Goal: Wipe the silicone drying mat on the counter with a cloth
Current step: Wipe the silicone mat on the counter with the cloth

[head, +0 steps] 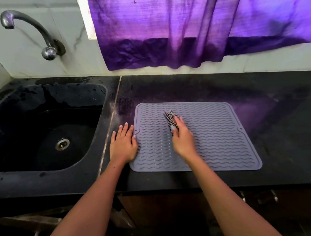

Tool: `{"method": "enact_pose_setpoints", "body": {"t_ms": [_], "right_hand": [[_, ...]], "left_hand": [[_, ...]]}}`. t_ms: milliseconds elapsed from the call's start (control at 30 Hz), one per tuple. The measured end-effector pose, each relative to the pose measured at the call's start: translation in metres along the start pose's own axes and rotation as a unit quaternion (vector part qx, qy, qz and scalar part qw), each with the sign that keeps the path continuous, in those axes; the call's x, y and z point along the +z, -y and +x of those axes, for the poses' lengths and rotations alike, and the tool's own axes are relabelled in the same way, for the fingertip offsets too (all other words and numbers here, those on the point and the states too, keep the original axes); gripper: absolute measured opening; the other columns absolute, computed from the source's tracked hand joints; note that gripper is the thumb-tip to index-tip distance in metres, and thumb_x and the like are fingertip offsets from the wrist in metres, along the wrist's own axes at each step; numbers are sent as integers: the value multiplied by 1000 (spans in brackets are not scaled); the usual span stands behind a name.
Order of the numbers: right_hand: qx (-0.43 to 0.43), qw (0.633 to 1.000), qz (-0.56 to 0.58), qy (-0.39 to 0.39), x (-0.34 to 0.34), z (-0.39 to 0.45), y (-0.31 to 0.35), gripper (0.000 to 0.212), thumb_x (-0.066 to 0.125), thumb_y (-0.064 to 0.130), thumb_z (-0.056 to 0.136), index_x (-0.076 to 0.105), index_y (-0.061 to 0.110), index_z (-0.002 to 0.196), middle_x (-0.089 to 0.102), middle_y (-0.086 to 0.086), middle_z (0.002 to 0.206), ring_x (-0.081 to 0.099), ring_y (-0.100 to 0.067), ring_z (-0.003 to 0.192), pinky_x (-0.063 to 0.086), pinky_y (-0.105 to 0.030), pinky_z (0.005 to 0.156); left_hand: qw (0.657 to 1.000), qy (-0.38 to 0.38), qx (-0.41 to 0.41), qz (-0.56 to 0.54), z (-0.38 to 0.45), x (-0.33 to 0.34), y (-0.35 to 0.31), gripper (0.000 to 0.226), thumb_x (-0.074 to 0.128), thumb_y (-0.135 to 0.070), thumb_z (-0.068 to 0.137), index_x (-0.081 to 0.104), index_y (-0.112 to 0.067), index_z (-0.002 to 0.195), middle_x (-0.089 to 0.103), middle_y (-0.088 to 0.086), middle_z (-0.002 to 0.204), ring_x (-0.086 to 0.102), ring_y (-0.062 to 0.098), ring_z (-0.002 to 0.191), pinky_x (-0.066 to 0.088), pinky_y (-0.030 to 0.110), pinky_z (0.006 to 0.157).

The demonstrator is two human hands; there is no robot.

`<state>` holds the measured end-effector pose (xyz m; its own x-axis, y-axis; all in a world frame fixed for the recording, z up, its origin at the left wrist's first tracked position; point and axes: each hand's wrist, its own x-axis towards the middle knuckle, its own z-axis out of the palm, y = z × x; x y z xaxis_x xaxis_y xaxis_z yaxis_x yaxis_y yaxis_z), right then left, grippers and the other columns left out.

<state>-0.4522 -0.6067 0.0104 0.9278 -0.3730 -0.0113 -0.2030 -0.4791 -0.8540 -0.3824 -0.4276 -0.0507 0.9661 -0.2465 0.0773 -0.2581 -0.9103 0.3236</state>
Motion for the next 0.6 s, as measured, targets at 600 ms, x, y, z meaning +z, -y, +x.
{"method": "enact_pose_setpoints", "body": {"t_ms": [600], "right_hand": [[-91, 952, -269, 112, 3, -13, -43, 59, 35, 25, 100, 4, 20, 150, -1, -6, 159, -3, -19, 147, 0, -31, 119]], "left_hand": [[1000, -23, -3, -7, 0, 3, 1, 66, 14, -43, 86, 29, -18, 145, 21, 1, 155, 11, 16, 145, 3, 38, 118]]}}
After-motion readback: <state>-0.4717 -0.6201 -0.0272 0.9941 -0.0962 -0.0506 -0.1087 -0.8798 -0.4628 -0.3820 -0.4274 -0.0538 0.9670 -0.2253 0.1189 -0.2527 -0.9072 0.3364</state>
